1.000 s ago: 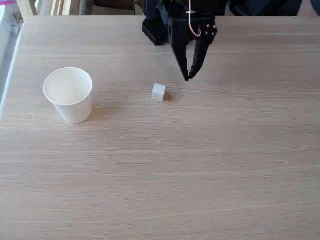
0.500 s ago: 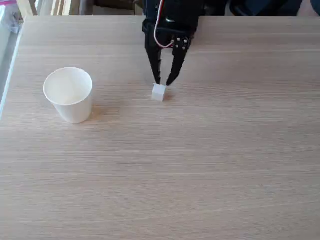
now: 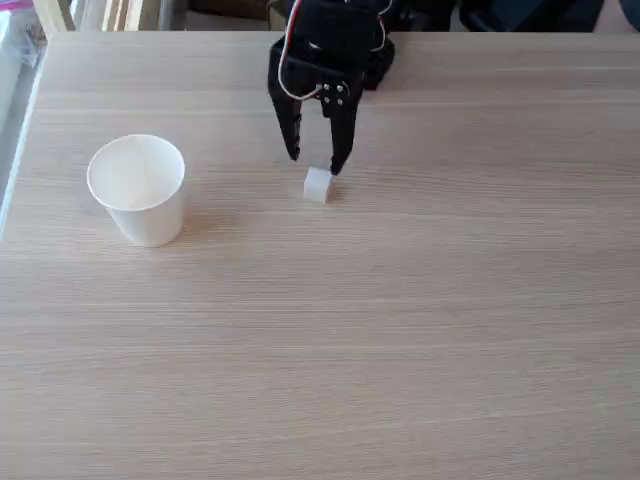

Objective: Grasp a block and put it in the bin.

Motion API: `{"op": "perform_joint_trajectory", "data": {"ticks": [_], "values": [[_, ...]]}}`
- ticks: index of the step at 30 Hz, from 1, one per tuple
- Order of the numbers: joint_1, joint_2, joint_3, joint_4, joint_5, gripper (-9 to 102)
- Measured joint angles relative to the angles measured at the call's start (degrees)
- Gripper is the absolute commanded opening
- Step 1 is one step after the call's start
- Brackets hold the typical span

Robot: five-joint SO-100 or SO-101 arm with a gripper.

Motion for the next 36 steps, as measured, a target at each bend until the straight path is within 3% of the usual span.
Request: {"op": "perform_joint_trajectory", "data": {"ticks": [36], "values": [[0.26,-15.56,-5.80,-0.26,1.49,27]]}}
